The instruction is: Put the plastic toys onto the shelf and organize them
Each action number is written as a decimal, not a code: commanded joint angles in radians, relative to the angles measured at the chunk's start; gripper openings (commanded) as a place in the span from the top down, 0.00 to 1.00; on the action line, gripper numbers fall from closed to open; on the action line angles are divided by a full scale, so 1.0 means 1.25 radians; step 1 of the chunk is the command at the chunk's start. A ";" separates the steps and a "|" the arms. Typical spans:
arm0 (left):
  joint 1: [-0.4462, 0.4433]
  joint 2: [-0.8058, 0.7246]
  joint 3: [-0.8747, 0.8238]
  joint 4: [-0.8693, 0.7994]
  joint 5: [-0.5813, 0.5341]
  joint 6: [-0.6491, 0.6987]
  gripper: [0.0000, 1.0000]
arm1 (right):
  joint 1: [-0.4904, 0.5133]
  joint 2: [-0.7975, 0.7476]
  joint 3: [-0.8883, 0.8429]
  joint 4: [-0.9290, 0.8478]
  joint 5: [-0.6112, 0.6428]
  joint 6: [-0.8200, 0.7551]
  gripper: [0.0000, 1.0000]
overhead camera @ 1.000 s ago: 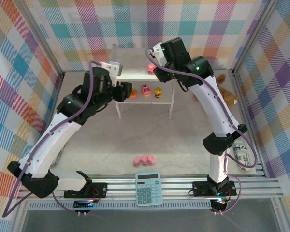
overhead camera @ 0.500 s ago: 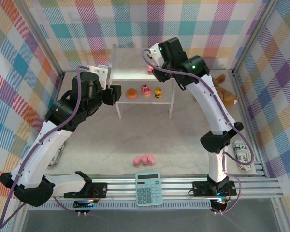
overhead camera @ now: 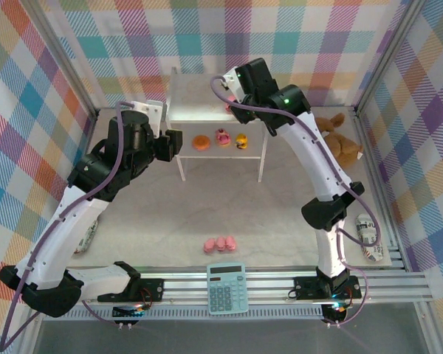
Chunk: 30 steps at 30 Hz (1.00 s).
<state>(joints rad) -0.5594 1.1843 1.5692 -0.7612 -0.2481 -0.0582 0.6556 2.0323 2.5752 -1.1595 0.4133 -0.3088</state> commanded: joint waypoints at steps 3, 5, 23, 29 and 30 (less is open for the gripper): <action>0.017 -0.023 -0.008 -0.010 -0.005 0.017 0.42 | -0.001 0.014 0.027 0.038 0.041 -0.013 0.50; 0.019 -0.025 -0.010 -0.008 -0.003 0.017 0.42 | -0.002 0.015 0.027 0.046 0.052 -0.010 0.50; 0.024 -0.010 -0.029 0.007 0.026 0.012 0.42 | -0.043 -0.093 0.029 0.056 -0.186 0.112 0.46; 0.024 0.030 -0.061 0.123 0.050 -0.007 0.44 | -0.061 -0.134 -0.019 0.049 -0.209 0.199 0.51; 0.024 0.038 -0.064 0.151 0.055 -0.013 0.44 | -0.068 -0.139 -0.027 0.051 -0.233 0.218 0.52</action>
<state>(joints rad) -0.5404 1.1992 1.5101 -0.6918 -0.2104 -0.0589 0.5873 1.8893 2.5694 -1.1145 0.1928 -0.1333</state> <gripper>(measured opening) 0.559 0.489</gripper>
